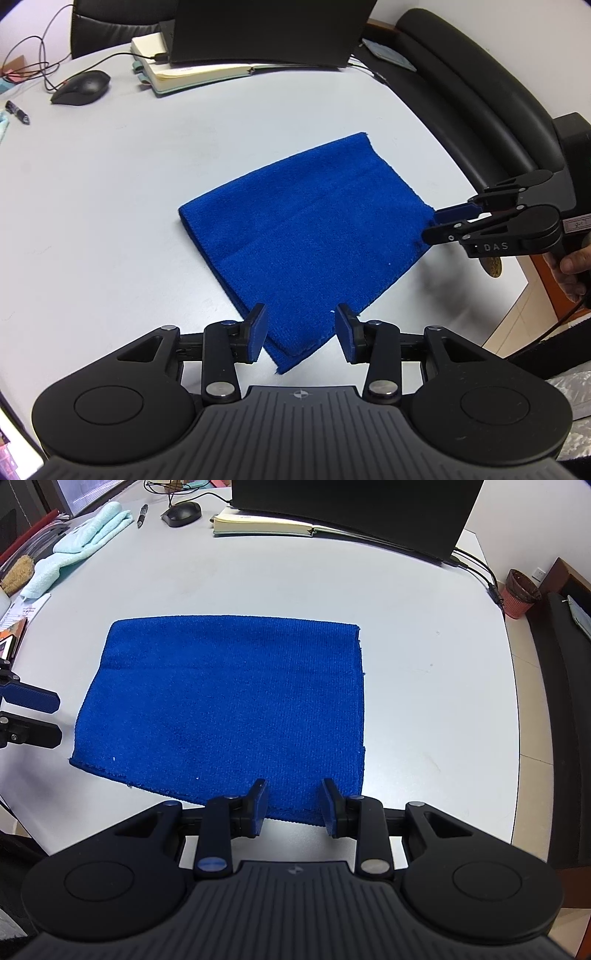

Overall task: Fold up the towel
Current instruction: 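Move both open grippers to the folded edge of the towel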

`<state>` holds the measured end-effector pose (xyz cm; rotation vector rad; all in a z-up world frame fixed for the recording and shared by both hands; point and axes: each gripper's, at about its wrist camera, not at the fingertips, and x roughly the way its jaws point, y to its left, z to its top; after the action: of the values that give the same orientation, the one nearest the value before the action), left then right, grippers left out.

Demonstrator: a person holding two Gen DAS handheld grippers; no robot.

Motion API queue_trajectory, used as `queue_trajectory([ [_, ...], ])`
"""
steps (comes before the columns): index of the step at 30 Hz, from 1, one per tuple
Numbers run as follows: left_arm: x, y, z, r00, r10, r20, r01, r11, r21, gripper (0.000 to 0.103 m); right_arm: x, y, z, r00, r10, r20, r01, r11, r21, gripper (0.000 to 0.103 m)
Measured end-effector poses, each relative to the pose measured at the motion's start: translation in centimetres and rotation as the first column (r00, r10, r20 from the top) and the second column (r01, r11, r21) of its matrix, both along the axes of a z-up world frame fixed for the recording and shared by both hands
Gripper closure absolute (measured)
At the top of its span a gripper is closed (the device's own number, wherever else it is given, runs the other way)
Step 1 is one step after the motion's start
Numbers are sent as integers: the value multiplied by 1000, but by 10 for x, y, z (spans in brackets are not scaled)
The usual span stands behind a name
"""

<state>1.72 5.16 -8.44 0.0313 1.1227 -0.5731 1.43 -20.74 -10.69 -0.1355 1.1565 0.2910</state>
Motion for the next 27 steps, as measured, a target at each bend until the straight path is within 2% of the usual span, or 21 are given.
queue_trajectory([
  [6,-6,1,2,1000,24,14,-24,999,24,57,-4,0,4,1000,-6,8,5,1000,16,70],
  [9,-9,0,3,999,34,24,-34,999,37,55,-7,0,7,1000,-7,17,7,1000,25,64],
  [17,-12,0,1,998,56,36,-59,995,75,54,-10,0,7,1000,-15,17,14,999,33,64],
  [27,11,-12,-8,999,-22,38,17,994,108,54,-9,-4,-4,996,-90,1,90,996,25,64],
])
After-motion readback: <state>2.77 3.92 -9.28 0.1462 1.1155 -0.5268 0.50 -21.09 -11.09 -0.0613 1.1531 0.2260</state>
